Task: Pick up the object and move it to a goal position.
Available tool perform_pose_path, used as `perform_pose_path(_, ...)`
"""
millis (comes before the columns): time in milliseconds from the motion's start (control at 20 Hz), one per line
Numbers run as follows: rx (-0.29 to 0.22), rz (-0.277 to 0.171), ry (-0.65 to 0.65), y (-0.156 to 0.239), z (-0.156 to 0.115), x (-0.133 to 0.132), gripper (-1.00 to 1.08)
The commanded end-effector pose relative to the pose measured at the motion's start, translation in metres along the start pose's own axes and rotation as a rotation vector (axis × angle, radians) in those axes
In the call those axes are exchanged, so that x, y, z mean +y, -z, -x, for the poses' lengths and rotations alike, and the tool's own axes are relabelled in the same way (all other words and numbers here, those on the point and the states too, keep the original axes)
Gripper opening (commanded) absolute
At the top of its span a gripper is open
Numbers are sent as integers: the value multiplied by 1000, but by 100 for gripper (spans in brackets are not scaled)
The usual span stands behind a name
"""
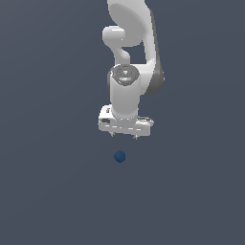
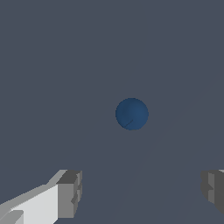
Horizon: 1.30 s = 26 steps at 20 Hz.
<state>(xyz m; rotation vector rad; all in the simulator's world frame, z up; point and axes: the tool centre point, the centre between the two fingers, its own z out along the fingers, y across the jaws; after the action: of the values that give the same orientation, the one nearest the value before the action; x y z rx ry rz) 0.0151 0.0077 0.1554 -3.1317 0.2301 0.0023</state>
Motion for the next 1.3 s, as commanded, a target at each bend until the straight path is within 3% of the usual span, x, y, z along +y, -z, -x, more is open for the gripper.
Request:
perform_pose_path(0,-1,-1,-62,-9,-6,2,100)
perform_pose_path(650,0,-1,-385,-61,-36,11,100)
perform_pose_path(1250,1,1,-458,-74,-42,14,100)
